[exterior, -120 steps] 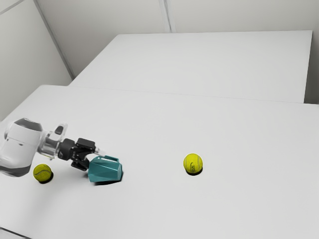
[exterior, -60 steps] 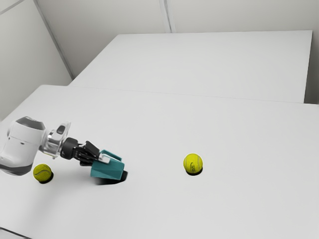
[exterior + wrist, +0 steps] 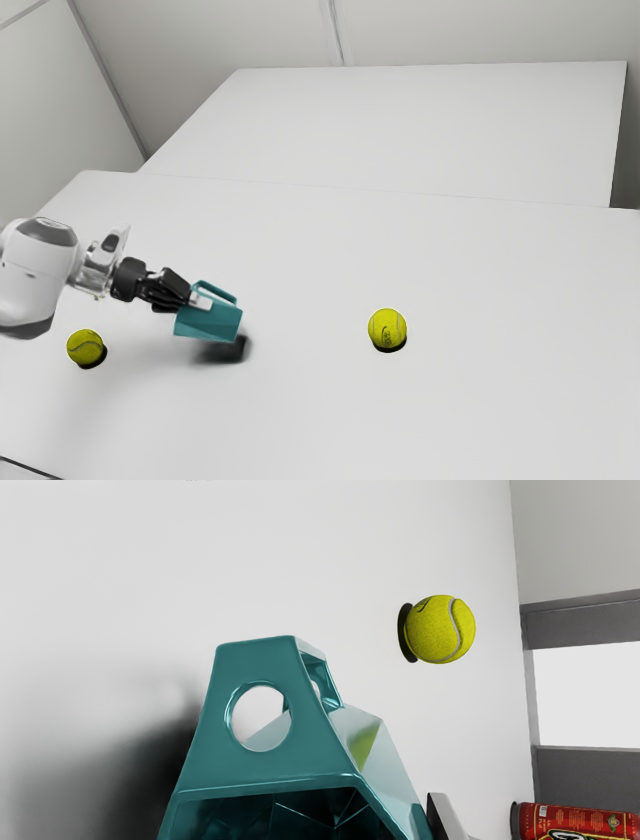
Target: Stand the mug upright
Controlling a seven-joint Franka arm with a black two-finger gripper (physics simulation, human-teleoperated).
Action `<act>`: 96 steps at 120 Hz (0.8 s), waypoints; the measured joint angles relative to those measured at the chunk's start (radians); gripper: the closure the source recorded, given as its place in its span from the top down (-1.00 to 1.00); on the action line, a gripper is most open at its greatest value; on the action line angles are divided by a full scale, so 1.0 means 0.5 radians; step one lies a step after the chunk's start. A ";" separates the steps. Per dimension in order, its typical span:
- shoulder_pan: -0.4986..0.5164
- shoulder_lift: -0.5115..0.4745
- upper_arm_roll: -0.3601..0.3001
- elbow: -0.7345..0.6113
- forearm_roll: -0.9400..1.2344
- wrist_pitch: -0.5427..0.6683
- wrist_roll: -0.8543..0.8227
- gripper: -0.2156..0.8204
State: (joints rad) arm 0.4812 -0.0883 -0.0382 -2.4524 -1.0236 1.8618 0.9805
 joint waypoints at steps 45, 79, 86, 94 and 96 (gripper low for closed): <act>-0.056 -0.165 -0.176 0.401 0.826 -0.059 -0.311 -0.91; -0.080 -0.187 -0.417 0.522 1.387 -0.048 -0.733 -0.90; -0.089 -0.192 -0.465 0.521 1.469 -0.014 -0.825 -0.90; -0.101 -0.193 -0.513 0.517 1.560 0.028 -0.932 -0.90; -0.110 -0.192 -0.521 0.515 1.581 0.040 -0.958 -0.90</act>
State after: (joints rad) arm 0.4264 -0.1841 -0.2988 -2.1948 -0.2329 1.8818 0.5012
